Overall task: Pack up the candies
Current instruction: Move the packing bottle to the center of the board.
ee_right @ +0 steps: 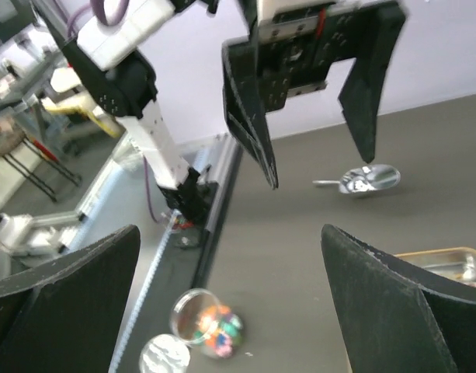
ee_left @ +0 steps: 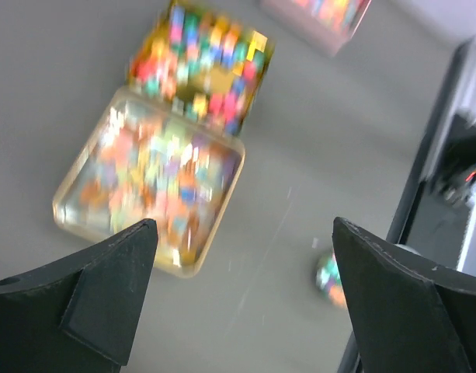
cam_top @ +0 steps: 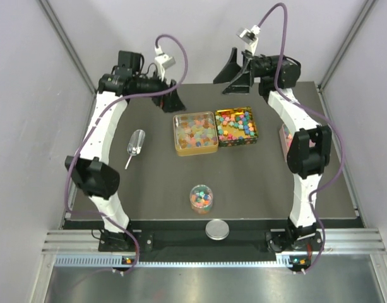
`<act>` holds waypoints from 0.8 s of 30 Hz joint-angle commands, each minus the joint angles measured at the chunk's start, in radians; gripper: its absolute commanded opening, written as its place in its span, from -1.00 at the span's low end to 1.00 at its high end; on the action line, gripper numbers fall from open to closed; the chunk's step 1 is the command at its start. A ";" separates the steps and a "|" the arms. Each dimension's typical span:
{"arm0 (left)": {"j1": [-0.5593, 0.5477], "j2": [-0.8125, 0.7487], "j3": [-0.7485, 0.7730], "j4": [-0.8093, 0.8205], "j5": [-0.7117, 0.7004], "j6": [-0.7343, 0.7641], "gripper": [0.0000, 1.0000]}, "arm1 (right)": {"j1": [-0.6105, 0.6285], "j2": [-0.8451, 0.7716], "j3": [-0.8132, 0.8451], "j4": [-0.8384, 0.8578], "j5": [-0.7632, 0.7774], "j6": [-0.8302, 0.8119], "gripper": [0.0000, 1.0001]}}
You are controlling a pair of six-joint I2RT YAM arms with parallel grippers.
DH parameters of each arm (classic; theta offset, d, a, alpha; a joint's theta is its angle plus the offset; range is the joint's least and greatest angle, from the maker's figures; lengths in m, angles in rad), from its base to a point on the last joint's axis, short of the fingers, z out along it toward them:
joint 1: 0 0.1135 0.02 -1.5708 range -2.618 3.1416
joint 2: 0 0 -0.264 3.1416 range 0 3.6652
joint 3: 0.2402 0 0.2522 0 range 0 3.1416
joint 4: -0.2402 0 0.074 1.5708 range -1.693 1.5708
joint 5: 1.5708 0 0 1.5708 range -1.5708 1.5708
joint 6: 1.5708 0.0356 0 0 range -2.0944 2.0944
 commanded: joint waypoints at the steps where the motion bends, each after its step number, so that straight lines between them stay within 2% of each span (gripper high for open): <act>1: -0.002 0.092 0.204 0.022 0.162 -0.140 0.98 | 0.031 0.065 0.225 0.289 -0.113 -0.050 0.99; 4: -0.028 0.126 0.293 0.059 0.027 -0.080 0.98 | 0.038 0.132 0.328 0.332 -0.110 -0.044 1.00; 7: -0.063 0.170 0.376 0.087 -0.195 -0.069 0.97 | 0.028 0.221 0.467 0.365 -0.112 -0.056 0.99; 11: -0.097 0.149 0.377 0.055 -0.401 0.003 0.97 | 0.007 0.350 0.625 0.393 -0.112 -0.113 0.99; 12: -0.111 0.141 0.354 0.041 -0.465 0.047 0.97 | 0.005 0.370 0.647 0.393 -0.113 -0.171 0.99; 13: -0.117 0.132 0.338 0.030 -0.487 0.069 0.97 | 0.004 0.382 0.633 0.391 -0.112 -0.217 0.99; 16: -0.123 0.106 0.275 0.001 -0.597 0.107 0.97 | 0.002 0.315 0.424 0.384 -0.113 -0.543 0.99; 17: -0.123 0.089 0.257 -0.001 -0.625 0.115 0.97 | 0.002 0.289 0.297 0.382 -0.112 -0.734 0.99; 18: -0.123 0.078 0.207 0.011 -0.651 0.120 0.97 | 0.002 0.275 0.273 0.382 -0.112 -0.787 0.99; 19: -0.123 0.058 0.185 0.019 -0.697 0.115 0.97 | 0.002 0.293 0.283 0.384 -0.112 -0.803 0.99; 22: -0.125 0.008 0.102 0.034 -0.729 0.087 0.97 | 0.001 0.390 0.429 0.381 -0.112 -0.704 0.99; 24: -0.126 -0.029 0.036 0.057 -0.742 0.068 0.97 | -0.008 0.402 0.429 0.338 -0.112 -0.706 0.99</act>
